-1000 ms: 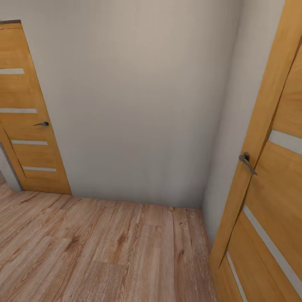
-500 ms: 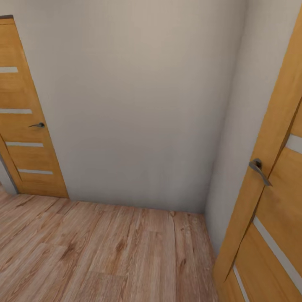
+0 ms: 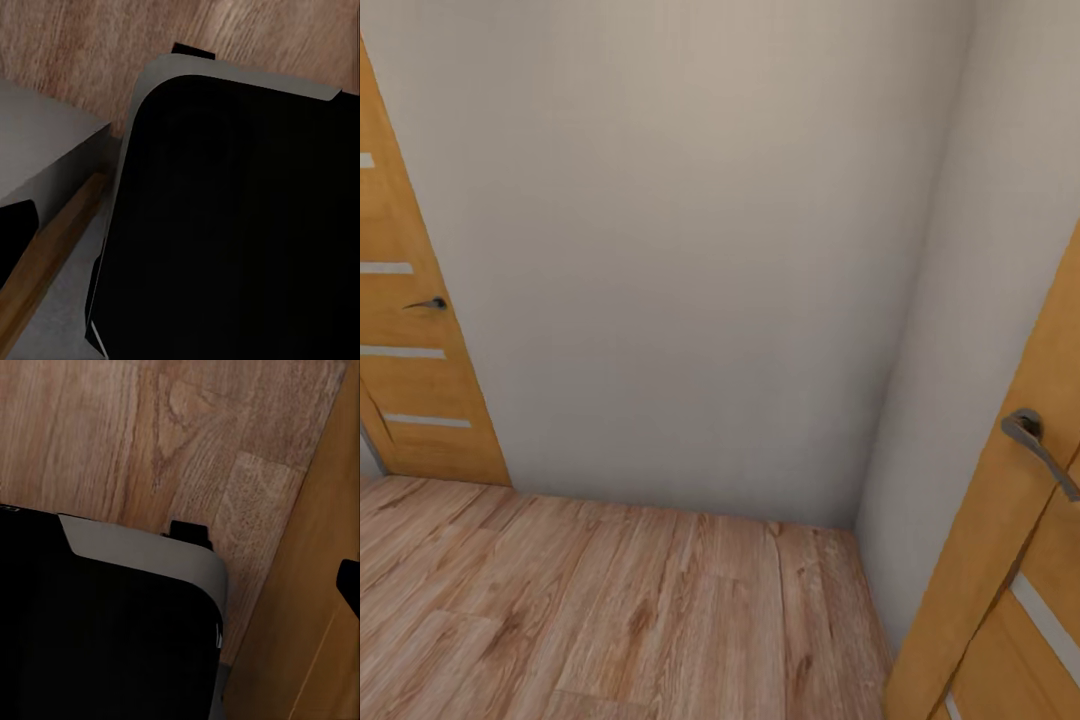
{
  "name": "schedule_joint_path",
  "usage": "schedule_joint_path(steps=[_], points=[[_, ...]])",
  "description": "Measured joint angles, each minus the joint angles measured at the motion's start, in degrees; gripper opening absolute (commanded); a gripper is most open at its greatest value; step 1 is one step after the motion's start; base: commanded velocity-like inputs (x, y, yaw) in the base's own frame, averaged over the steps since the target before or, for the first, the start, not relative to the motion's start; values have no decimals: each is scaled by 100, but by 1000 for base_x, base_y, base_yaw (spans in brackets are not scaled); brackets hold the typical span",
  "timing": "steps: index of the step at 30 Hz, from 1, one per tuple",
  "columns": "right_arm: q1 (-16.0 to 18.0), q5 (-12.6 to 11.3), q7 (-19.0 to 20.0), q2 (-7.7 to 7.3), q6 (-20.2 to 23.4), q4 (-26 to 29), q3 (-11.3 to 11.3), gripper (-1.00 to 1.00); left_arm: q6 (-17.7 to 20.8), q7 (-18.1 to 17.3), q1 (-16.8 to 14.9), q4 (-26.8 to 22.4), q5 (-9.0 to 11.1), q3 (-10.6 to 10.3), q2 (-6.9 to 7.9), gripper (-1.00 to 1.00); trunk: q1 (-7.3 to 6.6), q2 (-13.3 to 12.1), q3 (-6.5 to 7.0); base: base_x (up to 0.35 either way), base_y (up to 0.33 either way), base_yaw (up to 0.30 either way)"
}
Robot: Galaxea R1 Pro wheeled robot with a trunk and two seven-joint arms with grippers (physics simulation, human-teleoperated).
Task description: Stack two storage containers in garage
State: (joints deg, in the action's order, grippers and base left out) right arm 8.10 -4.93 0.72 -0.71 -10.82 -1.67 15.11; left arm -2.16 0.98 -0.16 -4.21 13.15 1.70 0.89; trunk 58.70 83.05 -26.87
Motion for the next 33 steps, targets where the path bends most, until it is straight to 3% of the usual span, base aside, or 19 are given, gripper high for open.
schedule_joint_path(steps=[26,33], points=[[0,15,2,18,-17,0,7,100,-5,0,0,0,0,0,0,100,0,0,0,316,0,0],[0,23,0,18,-17,1,28,100,-8,0,0,0,0,0,0,100,0,0,0,318,0,172]])
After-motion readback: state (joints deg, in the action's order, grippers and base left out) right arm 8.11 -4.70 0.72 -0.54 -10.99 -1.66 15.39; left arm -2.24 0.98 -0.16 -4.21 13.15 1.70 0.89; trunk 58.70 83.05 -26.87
